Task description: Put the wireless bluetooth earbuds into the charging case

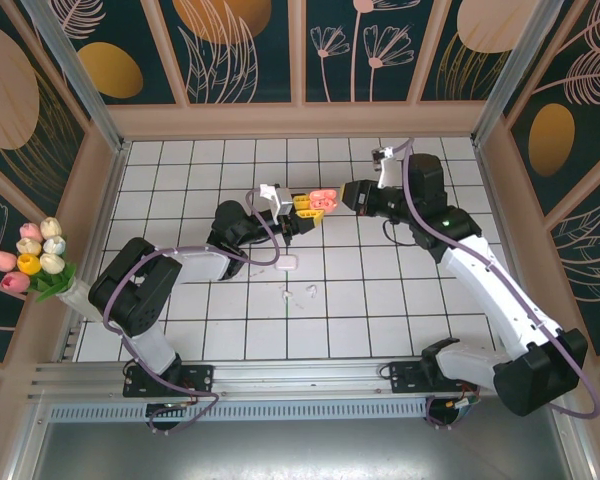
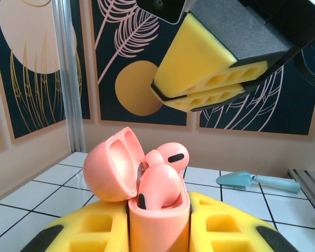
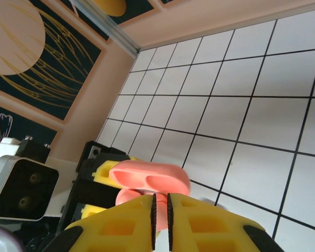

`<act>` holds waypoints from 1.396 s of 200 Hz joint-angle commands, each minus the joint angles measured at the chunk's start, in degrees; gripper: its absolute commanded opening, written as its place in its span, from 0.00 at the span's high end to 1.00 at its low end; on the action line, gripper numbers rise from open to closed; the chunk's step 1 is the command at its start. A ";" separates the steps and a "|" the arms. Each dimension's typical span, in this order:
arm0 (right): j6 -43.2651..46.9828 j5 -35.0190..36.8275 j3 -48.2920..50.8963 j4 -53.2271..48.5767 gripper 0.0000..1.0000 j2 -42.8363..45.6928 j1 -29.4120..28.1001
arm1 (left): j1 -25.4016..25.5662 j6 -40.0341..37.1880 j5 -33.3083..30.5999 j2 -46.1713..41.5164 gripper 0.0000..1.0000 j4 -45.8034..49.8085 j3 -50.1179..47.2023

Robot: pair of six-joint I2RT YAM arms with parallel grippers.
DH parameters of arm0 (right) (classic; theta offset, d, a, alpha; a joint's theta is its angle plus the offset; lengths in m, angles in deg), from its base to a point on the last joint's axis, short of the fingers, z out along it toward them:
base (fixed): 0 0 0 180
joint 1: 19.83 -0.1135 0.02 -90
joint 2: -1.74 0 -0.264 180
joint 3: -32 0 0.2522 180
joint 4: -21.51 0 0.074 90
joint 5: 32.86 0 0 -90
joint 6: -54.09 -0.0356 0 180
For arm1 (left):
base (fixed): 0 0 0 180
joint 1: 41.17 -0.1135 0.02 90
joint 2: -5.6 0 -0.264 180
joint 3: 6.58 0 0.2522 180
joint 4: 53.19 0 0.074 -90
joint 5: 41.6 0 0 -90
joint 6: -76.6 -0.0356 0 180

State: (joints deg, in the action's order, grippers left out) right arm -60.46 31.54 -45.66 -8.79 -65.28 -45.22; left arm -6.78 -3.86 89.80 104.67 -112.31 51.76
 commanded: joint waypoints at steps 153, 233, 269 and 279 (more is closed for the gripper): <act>4.69 -1.52 -3.94 -3.07 0.83 -5.16 1.81 | -0.03 0.87 0.87 0.91 1.00 -1.91 1.92; 1.70 -1.44 -5.20 -0.54 0.82 -3.42 2.79 | -0.06 1.09 1.48 1.03 1.00 -2.02 1.92; 3.13 0.43 -15.18 -6.74 0.82 -12.44 2.80 | -0.04 1.27 1.66 0.84 1.00 -2.03 1.75; 3.59 0.51 -18.29 -8.63 0.82 -15.33 2.73 | -0.04 1.40 1.66 0.90 1.00 -2.04 1.74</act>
State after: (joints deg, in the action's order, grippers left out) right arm -57.78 30.55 -57.20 -13.16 -75.03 -42.42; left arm -6.82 -3.57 90.04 105.43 -112.09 52.09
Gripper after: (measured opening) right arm 0.176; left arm 0.247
